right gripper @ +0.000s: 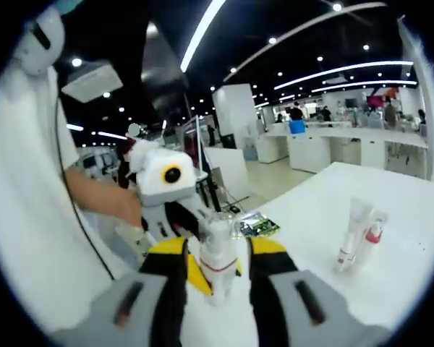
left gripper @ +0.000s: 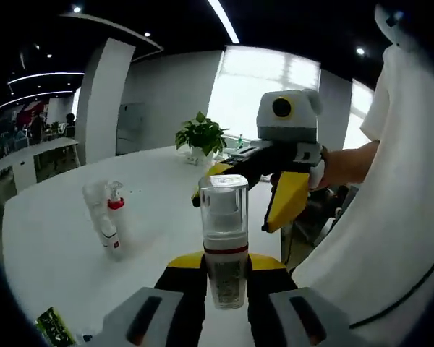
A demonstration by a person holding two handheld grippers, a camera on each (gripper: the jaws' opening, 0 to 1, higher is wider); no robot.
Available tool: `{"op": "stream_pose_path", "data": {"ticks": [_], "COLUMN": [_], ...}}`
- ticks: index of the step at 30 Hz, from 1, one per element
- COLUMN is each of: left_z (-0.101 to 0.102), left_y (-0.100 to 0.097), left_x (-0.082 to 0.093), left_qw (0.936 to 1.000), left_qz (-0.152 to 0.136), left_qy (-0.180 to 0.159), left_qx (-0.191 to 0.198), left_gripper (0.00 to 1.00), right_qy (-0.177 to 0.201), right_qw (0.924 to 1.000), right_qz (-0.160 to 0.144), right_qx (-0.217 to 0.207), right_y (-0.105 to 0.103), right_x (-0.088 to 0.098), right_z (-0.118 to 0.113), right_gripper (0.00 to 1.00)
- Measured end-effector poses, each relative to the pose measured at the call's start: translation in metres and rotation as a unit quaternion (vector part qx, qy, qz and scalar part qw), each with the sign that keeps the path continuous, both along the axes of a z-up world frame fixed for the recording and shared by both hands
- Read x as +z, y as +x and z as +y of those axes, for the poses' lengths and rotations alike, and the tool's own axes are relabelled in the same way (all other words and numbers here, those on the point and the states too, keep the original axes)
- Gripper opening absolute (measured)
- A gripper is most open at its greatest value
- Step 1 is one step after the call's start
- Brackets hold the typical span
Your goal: Arrange the skincare products in the storage area until every visible bottle or jar stands upright without overlapping.
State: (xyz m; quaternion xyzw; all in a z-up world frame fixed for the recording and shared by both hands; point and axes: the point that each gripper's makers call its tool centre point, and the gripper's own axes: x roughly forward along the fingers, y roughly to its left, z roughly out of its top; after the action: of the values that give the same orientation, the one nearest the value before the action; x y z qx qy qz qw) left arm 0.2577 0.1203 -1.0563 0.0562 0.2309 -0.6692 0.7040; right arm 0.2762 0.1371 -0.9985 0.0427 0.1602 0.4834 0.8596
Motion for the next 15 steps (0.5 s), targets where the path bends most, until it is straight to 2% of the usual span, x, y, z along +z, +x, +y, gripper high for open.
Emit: {"op": "stream_pose_path", "data": {"ticks": [4, 11, 15], "left_z": [0.0013, 0.0050, 0.0044], "left_y": [-0.0017, -0.0054, -0.0081], "left_x": [-0.0024, -0.0071, -0.0102], "left_qw": [0.9999, 0.9998, 0.9998], "left_qz": [-0.003, -0.002, 0.010], "left_qy": [0.003, 0.006, 0.010], "left_qx": [-0.009, -0.019, -0.014], "left_gripper": [0.20, 0.20, 0.21], "right_qy": [0.002, -0.007, -0.012], "right_qw": [0.9999, 0.9998, 0.9997], "right_qz": [-0.009, 0.008, 0.015], "right_qx": [0.006, 0.015, 0.017], "right_y": [-0.0010, -0.0059, -0.0068], "right_x": [0.0057, 0.0006, -0.0033], "right_z": [0.0018, 0.0042, 0.0055], "right_gripper": [0.20, 0.19, 0.19]}}
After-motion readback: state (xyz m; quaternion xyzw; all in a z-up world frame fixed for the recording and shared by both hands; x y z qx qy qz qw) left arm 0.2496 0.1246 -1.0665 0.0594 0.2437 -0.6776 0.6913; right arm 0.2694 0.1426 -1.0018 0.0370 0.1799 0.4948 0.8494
